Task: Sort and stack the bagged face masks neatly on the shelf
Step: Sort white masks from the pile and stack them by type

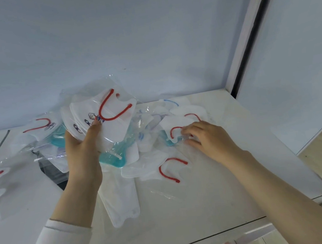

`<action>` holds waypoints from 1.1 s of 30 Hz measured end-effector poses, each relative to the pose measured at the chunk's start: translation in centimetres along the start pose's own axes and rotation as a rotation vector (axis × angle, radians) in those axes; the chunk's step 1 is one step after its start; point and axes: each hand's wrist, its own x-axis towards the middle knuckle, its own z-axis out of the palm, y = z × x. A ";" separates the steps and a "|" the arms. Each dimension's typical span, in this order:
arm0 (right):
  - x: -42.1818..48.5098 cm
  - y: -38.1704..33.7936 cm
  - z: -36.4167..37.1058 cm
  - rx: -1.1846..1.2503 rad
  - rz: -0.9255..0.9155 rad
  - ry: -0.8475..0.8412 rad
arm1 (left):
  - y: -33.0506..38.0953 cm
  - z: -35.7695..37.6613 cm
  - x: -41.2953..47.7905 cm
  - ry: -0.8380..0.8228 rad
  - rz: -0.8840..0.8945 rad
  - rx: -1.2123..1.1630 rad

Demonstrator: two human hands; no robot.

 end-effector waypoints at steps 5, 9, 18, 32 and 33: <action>-0.8 -0.6 -2.6 0.331 0.236 0.388 | 0.1 -0.6 0.1 0.042 0.024 0.018; -0.2 -1.4 -6.8 1.149 0.675 0.543 | -0.1 0.2 -0.5 0.004 0.027 0.056; -0.9 -3.4 -6.7 1.395 0.756 0.196 | -1.6 4.9 -5.3 -0.353 -0.002 0.110; 2.9 -5.4 -3.8 1.097 0.444 0.257 | -0.8 1.7 -2.9 -0.296 -0.006 0.229; 3.4 -3.6 -3.7 1.018 0.462 0.311 | -0.7 1.0 -2.2 -0.250 0.003 0.217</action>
